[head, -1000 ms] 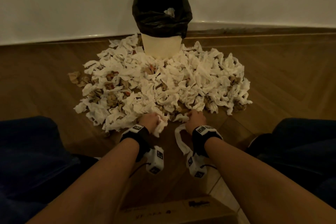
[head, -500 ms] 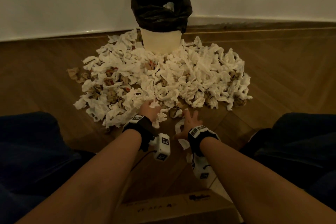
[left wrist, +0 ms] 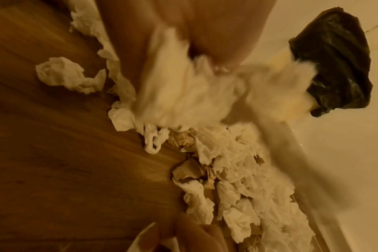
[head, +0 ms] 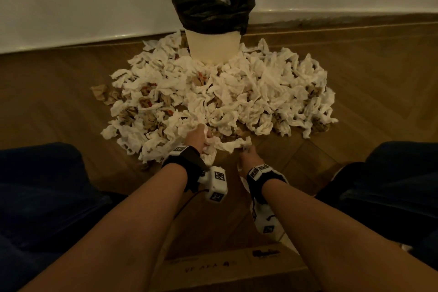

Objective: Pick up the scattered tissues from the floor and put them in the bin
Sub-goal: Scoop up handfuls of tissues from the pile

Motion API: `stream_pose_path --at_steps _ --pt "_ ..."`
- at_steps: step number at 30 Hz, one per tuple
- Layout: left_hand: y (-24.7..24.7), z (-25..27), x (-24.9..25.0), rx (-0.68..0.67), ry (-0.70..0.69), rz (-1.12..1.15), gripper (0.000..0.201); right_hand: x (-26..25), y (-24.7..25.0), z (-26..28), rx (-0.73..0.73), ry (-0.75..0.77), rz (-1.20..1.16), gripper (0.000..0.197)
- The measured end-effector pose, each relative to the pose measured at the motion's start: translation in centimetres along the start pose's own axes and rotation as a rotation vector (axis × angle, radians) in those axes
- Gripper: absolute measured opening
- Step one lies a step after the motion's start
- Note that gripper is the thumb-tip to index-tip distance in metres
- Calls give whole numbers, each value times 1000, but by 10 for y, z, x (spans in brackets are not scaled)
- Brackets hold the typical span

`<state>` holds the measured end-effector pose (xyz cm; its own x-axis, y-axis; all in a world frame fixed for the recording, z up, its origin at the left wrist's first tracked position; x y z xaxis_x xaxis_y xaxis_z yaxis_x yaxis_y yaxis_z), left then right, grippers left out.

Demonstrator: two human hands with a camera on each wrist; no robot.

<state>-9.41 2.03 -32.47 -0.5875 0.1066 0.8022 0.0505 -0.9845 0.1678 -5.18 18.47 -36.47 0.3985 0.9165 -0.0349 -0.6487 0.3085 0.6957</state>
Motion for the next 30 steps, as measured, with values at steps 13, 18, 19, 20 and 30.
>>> stream_pose_path --at_steps 13,18,19,20,30 --pt "-15 4 21 -267 46 300 45 19 35 -1 32 -141 -233 30" --pt "-13 6 23 -232 31 284 42 33 39 -5 -77 -270 -856 27" --pt "-14 4 21 -216 45 329 41 35 40 -4 -114 -312 -988 30" --pt "-14 4 20 -208 51 377 42 34 42 -3 -136 -319 -1065 33" --pt "-1 13 36 -85 101 537 32 26 61 8 -288 -285 -1446 30"
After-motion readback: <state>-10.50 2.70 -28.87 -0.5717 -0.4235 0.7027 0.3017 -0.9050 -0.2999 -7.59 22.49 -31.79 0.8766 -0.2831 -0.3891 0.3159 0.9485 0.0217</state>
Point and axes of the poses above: each hand's wrist, its own z-axis away from the middle knuckle, its own y-axis out of the back of the hand, x = y × z, the point moved 7 cm from there along -z, towards the middle knuckle, and after that the axes turned 14 degrees about -y, right-handed, at the moved point
